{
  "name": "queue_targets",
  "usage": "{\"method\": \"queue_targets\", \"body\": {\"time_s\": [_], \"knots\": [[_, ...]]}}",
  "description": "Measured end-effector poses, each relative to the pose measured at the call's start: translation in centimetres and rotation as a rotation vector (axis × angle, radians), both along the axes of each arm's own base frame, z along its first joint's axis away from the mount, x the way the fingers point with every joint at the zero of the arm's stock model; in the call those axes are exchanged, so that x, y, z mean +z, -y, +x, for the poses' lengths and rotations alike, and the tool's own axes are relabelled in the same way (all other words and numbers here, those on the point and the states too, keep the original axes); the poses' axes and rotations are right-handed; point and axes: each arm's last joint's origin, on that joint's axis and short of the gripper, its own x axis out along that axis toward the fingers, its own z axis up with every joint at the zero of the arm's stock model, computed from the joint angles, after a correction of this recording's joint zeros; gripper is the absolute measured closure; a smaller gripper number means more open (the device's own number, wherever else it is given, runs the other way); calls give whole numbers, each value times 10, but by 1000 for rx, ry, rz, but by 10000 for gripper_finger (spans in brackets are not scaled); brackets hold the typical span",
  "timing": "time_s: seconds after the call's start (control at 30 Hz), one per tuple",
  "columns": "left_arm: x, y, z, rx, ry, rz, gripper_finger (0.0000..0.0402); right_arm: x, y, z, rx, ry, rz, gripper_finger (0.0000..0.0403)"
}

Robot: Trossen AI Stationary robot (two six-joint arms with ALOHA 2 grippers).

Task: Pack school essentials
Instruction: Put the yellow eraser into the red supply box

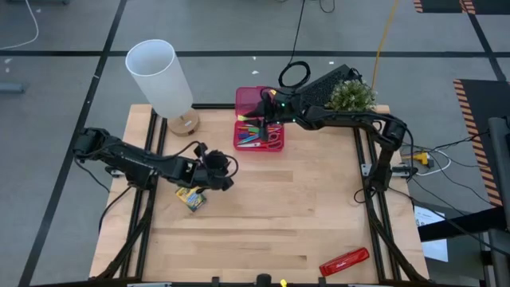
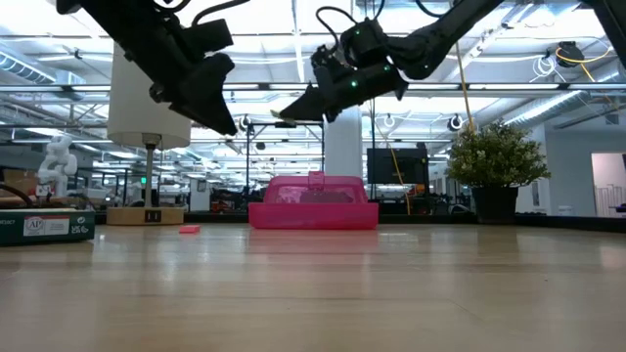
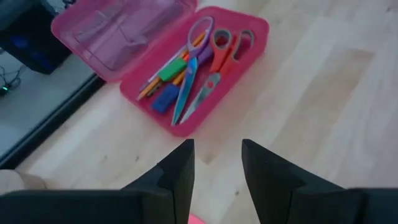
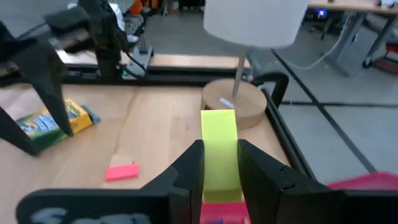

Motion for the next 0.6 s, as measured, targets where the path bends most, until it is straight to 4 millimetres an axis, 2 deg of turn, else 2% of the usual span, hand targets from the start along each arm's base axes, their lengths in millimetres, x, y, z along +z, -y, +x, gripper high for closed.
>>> {"method": "queue_targets", "body": {"time_s": [0.13, 0.3, 0.47, 0.6], "knots": [[1, -4, 3, -17, 21, -44, 265, -4, 10, -2, -62, -10, -7, 323], [1, -7, 5, -19, 44, -105, 265, -33, 27, -2, -124, -75, 90, 323], [1, -8, 5, -5, 56, -131, 265, -58, 29, -1, -133, -163, 146, 318], [1, -8, 5, -1, 59, -135, 265, -62, 28, -1, -135, -185, 161, 305]]}}
